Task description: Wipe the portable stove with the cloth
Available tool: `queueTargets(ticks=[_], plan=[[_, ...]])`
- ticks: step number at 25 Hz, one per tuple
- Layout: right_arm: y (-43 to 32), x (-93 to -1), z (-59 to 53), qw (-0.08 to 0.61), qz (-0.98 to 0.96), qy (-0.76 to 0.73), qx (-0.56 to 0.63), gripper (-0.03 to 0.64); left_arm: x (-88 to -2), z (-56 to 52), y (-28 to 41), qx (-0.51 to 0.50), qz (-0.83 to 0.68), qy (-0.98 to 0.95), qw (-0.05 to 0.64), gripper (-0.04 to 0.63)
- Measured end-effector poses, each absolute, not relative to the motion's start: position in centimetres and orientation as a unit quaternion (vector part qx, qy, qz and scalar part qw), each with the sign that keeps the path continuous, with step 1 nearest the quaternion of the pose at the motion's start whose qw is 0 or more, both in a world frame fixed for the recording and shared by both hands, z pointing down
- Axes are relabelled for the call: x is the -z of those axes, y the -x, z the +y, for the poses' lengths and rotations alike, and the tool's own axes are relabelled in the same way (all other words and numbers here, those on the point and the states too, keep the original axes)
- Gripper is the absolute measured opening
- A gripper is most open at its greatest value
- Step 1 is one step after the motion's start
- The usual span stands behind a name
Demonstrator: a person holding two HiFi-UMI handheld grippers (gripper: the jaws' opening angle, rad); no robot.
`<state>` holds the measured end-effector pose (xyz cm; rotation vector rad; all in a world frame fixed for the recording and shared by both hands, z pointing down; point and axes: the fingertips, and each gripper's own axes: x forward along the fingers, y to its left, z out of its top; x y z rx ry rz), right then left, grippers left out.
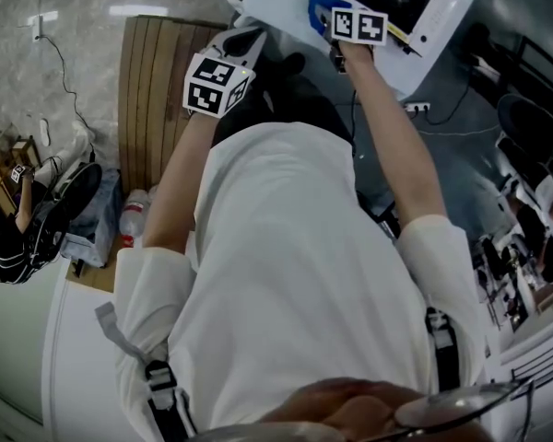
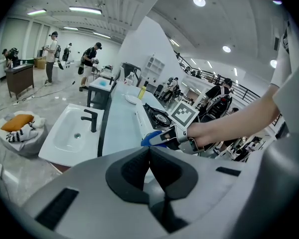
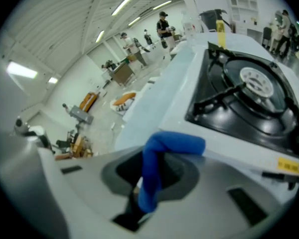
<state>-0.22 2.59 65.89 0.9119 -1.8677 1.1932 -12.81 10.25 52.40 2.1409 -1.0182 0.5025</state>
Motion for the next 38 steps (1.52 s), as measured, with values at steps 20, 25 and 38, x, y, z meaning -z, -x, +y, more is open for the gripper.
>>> queueTargets(ticks=[20, 25, 38], plan=[[-2.5, -52.9, 5.6, 0.302, -0.782, -0.389, -0.381, 0.075, -48.4, 9.2, 11.9, -0.201, -0.347, -0.856, 0.327, 0.032], [-5.9, -49.7, 6.5, 0.301, -0.79, -0.411, -0.341, 0.075, -46.3, 7.7, 9.6, -0.203, -0.329, -0.87, 0.307, 0.032], [-17.2, -39.6, 9.1, 0.239, -0.795, -0.496, -0.255, 0.075, -38.0, 6.5, 2.6, -0.172, -0.323, -0.901, 0.234, 0.032]])
